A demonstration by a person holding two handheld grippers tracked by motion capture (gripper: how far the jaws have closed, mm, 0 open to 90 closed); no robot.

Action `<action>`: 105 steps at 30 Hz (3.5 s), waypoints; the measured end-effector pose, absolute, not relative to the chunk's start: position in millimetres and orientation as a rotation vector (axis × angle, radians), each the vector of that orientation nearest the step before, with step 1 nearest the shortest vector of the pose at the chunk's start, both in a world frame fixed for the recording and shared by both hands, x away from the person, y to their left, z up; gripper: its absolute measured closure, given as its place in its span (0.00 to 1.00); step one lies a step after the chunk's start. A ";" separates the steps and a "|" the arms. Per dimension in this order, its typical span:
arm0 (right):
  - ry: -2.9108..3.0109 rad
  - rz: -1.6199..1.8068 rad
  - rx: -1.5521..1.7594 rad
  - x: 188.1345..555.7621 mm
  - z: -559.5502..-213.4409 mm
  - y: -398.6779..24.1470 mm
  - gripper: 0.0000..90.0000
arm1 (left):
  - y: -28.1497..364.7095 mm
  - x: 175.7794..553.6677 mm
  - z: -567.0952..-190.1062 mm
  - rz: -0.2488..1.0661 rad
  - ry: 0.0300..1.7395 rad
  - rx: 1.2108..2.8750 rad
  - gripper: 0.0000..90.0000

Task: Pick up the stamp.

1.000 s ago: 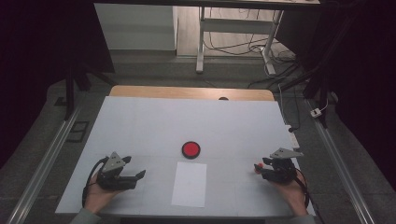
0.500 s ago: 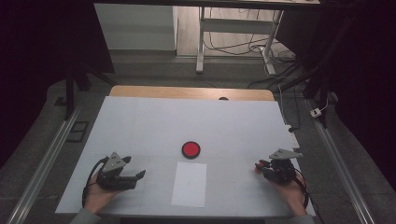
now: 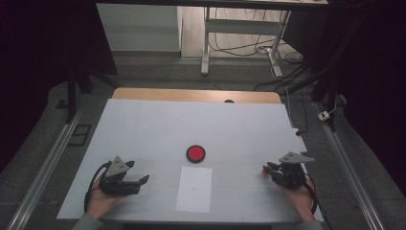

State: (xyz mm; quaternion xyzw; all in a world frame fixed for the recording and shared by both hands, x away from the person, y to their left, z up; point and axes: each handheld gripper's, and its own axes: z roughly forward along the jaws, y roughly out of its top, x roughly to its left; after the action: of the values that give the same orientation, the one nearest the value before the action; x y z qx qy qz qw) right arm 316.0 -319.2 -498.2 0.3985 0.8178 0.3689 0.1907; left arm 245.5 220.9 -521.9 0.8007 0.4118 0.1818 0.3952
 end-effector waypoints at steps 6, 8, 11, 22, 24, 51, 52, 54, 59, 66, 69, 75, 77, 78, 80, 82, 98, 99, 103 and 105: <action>2.259 1.073 1.122 314.7 -495.3 -320.8 0.80 | 220.6 245.9 -522.2 0.462 1.045 2.032 0.23; 2.250 1.084 1.122 314.5 -494.2 -321.7 0.80 | 220.4 245.9 -522.3 0.461 1.044 2.032 0.23; 2.236 1.092 1.121 313.8 -492.6 -322.4 0.80 | 220.4 245.9 -522.3 0.460 1.043 2.033 0.23; 2.190 1.192 1.120 310.9 -485.6 -323.6 0.80 | 220.2 245.6 -522.3 0.467 1.040 2.030 0.23; 2.184 1.199 1.114 310.3 -484.7 -323.1 0.80 | 220.2 245.7 -522.4 0.467 1.039 2.031 0.23; 2.137 1.347 1.064 304.3 -473.3 -311.5 0.80 | 219.0 246.4 -523.4 0.467 1.036 2.040 0.24; 2.139 1.351 1.062 304.1 -473.0 -310.4 0.80 | 218.8 246.4 -523.6 0.467 1.035 2.042 0.24; 2.142 1.358 1.055 304.3 -472.5 -308.3 0.80 | 218.8 246.5 -523.6 0.467 1.036 2.042 0.24; 2.148 1.382 1.043 305.0 -471.3 -301.2 0.80 | 219.3 246.3 -523.1 0.468 1.037 2.038 0.24; 2.157 1.404 1.021 306.5 -468.3 -290.5 0.80 | 218.9 245.7 -522.9 0.471 1.036 2.037 0.24; 2.162 1.411 1.013 307.3 -467.7 -285.2 0.80 | 218.6 245.6 -523.1 0.470 1.034 2.039 0.24; 2.180 1.413 0.987 308.6 -466.8 -276.0 0.80 | 218.8 245.8 -523.2 0.468 1.034 2.040 0.24; 2.183 1.414 0.984 308.8 -466.9 -274.2 0.80 | 218.6 245.9 -523.4 0.467 1.035 2.040 0.24; 2.185 1.415 0.984 309.0 -467.0 -273.3 0.80 | 218.5 246.0 -523.5 0.467 1.036 2.041 0.24; 2.185 1.420 0.981 309.3 -467.1 -271.4 0.80 | 218.3 246.2 -523.7 0.466 1.034 2.046 0.24; 2.190 1.422 0.978 309.5 -467.0 -269.4 0.80 | 218.1 246.2 -523.7 0.465 1.034 2.047 0.23; 2.225 1.441 0.932 311.2 -466.5 -249.9 0.80 | 217.9 246.3 -523.9 0.465 1.035 2.048 0.23; 2.226 1.442 0.929 311.2 -466.3 -248.7 0.80 | 217.9 246.3 -523.9 0.466 1.036 2.048 0.23; 2.234 1.445 0.919 311.2 -466.2 -244.7 0.80 | 217.9 246.3 -523.9 0.465 1.036 2.048 0.23; 2.238 1.446 0.918 311.3 -466.4 -242.7 0.80 | 218.0 246.5 -524.0 0.464 1.036 2.048 0.23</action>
State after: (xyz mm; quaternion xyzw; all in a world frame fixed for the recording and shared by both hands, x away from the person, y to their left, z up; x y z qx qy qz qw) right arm 311.3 -242.7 -466.4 0.3214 0.7837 0.5064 0.1612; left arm 246.5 218.0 -524.0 0.8056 0.4074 0.1826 0.3894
